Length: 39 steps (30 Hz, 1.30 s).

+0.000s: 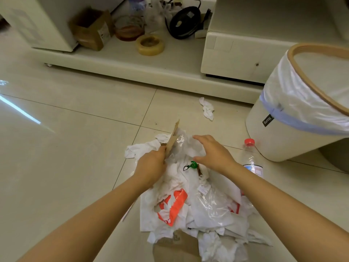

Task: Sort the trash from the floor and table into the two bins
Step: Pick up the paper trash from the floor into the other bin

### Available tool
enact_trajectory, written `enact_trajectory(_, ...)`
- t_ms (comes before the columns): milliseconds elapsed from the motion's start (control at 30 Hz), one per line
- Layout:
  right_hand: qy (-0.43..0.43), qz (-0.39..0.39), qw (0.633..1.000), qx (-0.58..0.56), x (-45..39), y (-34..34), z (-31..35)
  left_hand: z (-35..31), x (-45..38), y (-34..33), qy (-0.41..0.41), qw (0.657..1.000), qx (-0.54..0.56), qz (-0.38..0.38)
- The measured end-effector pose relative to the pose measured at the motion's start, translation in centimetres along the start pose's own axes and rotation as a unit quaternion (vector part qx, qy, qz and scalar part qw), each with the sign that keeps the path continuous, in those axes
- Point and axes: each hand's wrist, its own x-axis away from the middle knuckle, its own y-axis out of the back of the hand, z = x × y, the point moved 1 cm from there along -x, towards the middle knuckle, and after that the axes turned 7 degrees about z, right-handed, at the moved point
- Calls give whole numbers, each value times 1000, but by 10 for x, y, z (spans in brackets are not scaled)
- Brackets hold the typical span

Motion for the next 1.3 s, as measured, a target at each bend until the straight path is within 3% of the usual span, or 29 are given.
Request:
enact_trajectory(300,37,62,996,48,-38,-19,23,30,7,7,29,996,56,-56)
enact_trajectory(533,1,148,984,94,-36,-45,26,45,6,14,60,990,93,-88)
enact_trajectory(633,19,111,984,139,-30,-49,30,44,8,16,60,988,107,-94)
enact_trajectory(800,45,15,993,108,-18,-42,30,41,14,19,53,988,109,-94)
enact_trajectory(1100,20,-64,991,-117,4,-3,9,33,28,37,55,981,164,-84)
enact_trajectory(1300,45,-98,976,-192,37,41,16,15,39,57,36,976,198,-88)
